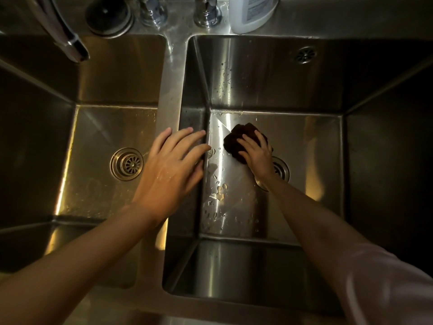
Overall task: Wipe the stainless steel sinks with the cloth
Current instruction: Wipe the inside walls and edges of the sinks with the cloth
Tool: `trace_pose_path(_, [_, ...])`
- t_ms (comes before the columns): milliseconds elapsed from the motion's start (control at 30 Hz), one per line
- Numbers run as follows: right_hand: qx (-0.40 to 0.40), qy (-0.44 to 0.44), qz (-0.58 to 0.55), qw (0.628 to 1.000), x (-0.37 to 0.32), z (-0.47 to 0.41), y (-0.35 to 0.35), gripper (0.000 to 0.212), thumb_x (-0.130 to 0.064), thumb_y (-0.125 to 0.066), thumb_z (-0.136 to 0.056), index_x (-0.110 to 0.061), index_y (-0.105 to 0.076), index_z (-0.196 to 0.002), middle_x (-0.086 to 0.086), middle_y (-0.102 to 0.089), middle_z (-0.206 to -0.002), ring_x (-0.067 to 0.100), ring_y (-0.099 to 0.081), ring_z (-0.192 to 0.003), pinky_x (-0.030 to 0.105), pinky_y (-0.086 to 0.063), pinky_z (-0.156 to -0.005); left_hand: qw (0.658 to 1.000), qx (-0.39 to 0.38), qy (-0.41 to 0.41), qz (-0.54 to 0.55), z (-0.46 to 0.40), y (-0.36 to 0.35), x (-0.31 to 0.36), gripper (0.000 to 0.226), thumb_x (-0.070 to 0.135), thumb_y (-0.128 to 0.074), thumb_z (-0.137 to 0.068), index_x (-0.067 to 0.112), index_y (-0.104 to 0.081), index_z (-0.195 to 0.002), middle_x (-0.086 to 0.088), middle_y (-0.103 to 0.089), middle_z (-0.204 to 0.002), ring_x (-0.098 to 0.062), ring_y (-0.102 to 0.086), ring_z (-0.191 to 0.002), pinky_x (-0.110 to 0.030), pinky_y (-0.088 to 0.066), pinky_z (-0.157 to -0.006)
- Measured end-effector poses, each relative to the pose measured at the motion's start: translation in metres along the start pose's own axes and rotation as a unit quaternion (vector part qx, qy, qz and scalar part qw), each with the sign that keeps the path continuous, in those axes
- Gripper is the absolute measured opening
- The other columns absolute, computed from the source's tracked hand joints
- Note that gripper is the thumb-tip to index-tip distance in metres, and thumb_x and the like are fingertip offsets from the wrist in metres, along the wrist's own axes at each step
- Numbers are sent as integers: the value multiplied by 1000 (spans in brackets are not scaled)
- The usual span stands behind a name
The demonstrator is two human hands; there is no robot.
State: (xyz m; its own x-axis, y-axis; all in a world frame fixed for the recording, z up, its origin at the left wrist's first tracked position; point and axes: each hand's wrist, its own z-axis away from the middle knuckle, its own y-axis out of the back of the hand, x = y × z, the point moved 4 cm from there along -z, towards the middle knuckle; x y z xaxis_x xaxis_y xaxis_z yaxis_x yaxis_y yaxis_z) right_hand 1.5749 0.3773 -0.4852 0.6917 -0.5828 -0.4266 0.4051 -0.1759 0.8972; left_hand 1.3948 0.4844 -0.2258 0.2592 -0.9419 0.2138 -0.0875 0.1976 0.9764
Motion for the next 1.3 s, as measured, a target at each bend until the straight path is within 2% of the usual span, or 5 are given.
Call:
trace_pose_path(200, [-8, -109, -12, 994, -26, -55, -1, 44, -40, -47, -96, -33, -46, -139, -11, -41, -149, 24, -17, -146, 48, -17, -115, 1000, -3, 8, 0, -1, 0, 0, 31, 23, -46, -94, 10, -64, -116, -7, -55, -137, -26, -44, -132, -43, -22, -116])
trace_pose_path(500, [-23, 90, -35, 995, -8, -5, -1, 40, -27, -59, -92, -24, -59, -131, -4, -53, -141, 29, -31, -142, 50, -24, -114, 1000, -13, 6, -6, -1, -3, -2, 28, 22, -49, -93, 13, -65, -114, -5, -55, -136, -24, -44, -133, -43, -21, -117])
trace_pose_path(800, [-58, -11, 9, 998, -22, -69, 8, 47, -35, -54, -92, -31, -47, -139, -10, -41, -149, 23, -19, -146, 44, -21, -115, 1000, -14, 6, -11, -2, -3, -3, 29, 25, -45, -94, 14, -65, -112, -5, -55, -136, -24, -43, -132, -40, -19, -116])
trace_pose_path(1033, [-69, 112, -20, 991, -17, 3, -1, 43, -27, -57, -92, -23, -54, -135, -4, -49, -144, 28, -28, -144, 48, -21, -116, 1000, -2, 1, -8, -3, -2, -2, 26, 22, -49, -94, 13, -66, -111, -6, -57, -134, -25, -45, -131, -43, -22, -115])
trace_pose_path(1300, [-93, 52, -12, 994, -34, -88, 0, 48, -33, -57, -91, -30, -49, -138, -9, -44, -147, 23, -20, -145, 38, -18, -118, 1000, -9, 9, 1, -3, -2, -2, 28, 22, -47, -94, 12, -66, -111, -4, -59, -132, -24, -43, -134, -41, -19, -116])
